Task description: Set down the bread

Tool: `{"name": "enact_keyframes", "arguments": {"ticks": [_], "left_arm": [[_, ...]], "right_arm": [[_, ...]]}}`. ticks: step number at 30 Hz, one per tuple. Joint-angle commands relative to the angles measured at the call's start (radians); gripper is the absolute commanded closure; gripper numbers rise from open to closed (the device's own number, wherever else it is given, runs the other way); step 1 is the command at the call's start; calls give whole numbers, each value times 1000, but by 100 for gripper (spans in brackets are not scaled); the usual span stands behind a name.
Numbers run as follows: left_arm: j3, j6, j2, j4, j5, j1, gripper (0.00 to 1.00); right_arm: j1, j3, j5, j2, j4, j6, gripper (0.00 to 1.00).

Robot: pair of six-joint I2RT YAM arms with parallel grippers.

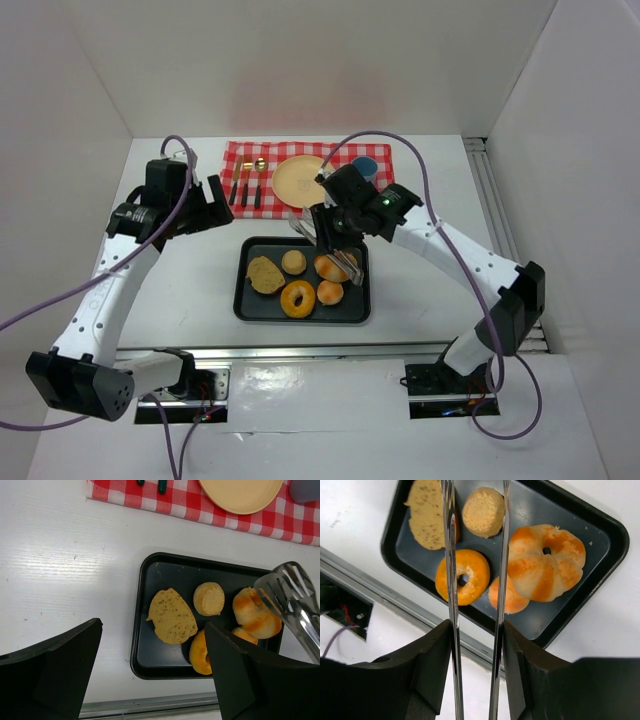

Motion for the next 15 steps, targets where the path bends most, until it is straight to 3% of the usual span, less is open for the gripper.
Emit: {"name": "enact_keyframes", "arguments": {"ticks": [1, 15], "left_arm": [[-3, -1, 17, 33, -8, 8, 4], [-23, 8, 26, 72, -20, 36, 4]], "right_arm": [[5, 63, 2, 50, -50, -7, 50], [14, 77, -76, 171, -61, -44, 37]]}}
